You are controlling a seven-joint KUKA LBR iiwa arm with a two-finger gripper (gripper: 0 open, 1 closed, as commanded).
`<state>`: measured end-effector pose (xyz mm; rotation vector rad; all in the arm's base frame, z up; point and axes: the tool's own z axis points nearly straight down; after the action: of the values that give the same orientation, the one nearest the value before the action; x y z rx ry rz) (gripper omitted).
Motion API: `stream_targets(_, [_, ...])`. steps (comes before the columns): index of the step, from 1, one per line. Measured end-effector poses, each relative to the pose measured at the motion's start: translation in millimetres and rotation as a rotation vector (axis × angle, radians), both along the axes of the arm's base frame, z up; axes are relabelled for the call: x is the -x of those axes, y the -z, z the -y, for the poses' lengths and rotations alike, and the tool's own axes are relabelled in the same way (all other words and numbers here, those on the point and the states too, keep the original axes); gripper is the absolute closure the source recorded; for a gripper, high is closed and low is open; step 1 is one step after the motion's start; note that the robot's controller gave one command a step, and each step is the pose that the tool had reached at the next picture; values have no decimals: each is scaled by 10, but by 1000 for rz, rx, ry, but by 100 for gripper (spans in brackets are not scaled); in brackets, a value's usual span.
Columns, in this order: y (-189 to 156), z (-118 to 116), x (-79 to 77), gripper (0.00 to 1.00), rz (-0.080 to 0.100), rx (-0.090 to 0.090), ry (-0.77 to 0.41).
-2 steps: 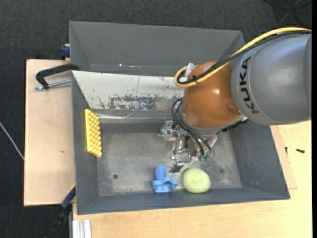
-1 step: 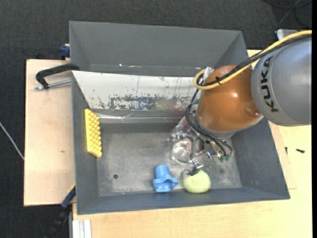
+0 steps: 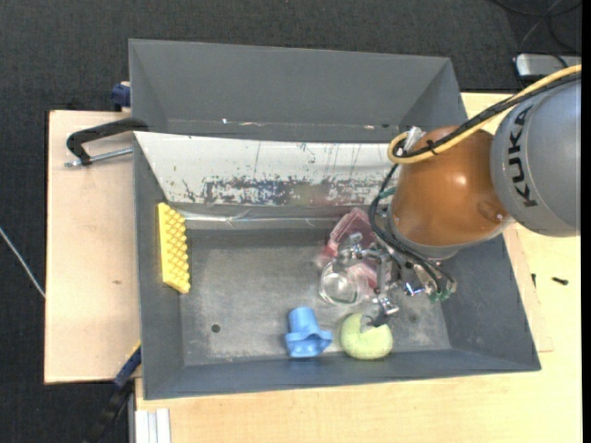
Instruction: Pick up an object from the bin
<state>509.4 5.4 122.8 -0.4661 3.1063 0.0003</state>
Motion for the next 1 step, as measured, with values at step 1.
stream_targets(1, [65, 109, 27, 0, 0, 0, 162])
